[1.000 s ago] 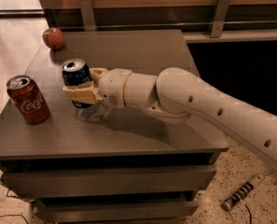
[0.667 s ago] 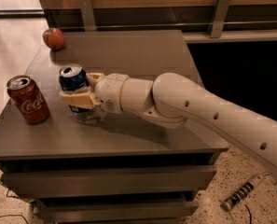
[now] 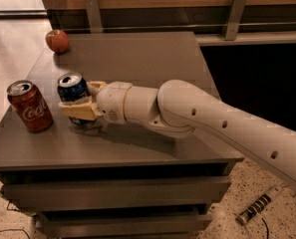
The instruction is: Move pepsi can near coke can
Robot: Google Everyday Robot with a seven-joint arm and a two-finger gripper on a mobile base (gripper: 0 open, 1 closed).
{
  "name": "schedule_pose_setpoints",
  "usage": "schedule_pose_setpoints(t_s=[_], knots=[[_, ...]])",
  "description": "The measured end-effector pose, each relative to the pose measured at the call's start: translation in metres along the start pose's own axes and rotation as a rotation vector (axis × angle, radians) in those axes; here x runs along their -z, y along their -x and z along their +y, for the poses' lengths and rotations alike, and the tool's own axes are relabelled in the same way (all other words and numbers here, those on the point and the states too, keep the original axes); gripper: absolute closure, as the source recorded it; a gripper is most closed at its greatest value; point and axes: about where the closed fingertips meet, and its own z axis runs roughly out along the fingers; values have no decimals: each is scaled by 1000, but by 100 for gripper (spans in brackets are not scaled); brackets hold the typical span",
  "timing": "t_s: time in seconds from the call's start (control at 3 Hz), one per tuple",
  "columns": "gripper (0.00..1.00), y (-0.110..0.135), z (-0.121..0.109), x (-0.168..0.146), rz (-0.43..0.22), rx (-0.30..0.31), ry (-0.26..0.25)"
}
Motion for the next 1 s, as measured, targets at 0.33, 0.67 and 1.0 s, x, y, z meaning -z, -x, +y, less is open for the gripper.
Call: schedule_pose_setpoints(t_s=[0.33,0.67,1.0], knots=[[55,1,1,-1,0,1,3],[24,1,4,-3,0,3,7],[2,2,5,-4,0,4,10]])
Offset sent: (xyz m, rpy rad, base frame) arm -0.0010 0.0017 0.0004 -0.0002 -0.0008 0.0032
